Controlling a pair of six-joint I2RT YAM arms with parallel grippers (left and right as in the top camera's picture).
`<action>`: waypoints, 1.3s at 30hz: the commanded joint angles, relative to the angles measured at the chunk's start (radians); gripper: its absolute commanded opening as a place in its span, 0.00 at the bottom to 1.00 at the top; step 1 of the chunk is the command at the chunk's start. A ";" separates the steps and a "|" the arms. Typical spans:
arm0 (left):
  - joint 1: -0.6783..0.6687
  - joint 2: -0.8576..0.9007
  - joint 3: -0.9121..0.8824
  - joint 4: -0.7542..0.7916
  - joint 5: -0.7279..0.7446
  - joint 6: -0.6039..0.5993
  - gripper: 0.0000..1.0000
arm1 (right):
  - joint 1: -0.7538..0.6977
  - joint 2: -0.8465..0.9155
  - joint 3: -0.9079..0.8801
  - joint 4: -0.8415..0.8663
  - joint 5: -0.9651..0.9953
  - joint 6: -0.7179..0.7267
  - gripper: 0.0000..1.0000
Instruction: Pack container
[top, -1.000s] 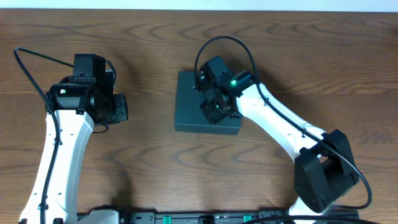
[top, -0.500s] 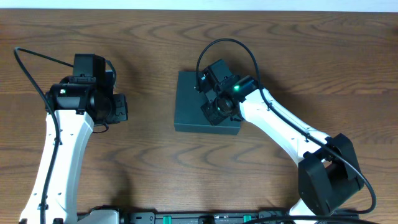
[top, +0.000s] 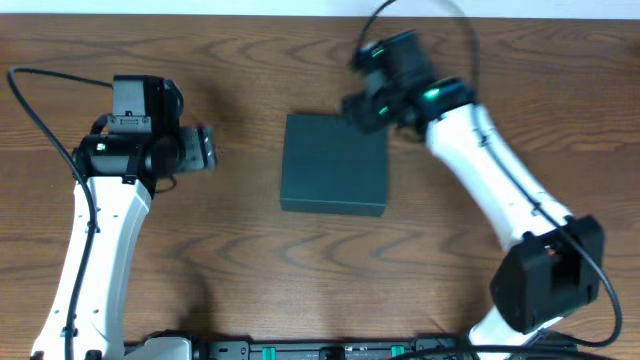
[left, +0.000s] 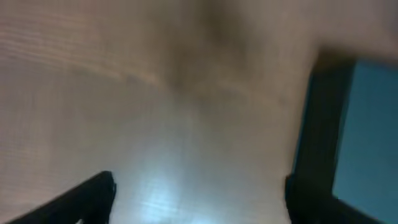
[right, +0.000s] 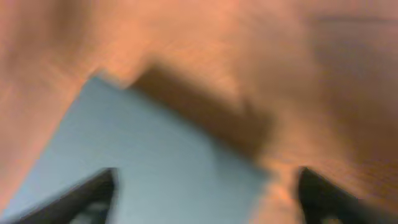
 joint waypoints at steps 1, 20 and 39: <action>0.004 -0.002 -0.004 0.065 -0.008 0.013 0.95 | -0.130 -0.003 0.016 0.016 0.011 0.005 0.99; -0.110 -0.145 -0.103 0.042 0.044 0.105 0.99 | -0.374 -0.388 -0.256 -0.034 0.082 0.105 0.99; -0.141 -0.814 -0.481 0.156 0.045 0.077 0.99 | -0.059 -1.134 -0.883 0.029 0.266 0.186 0.99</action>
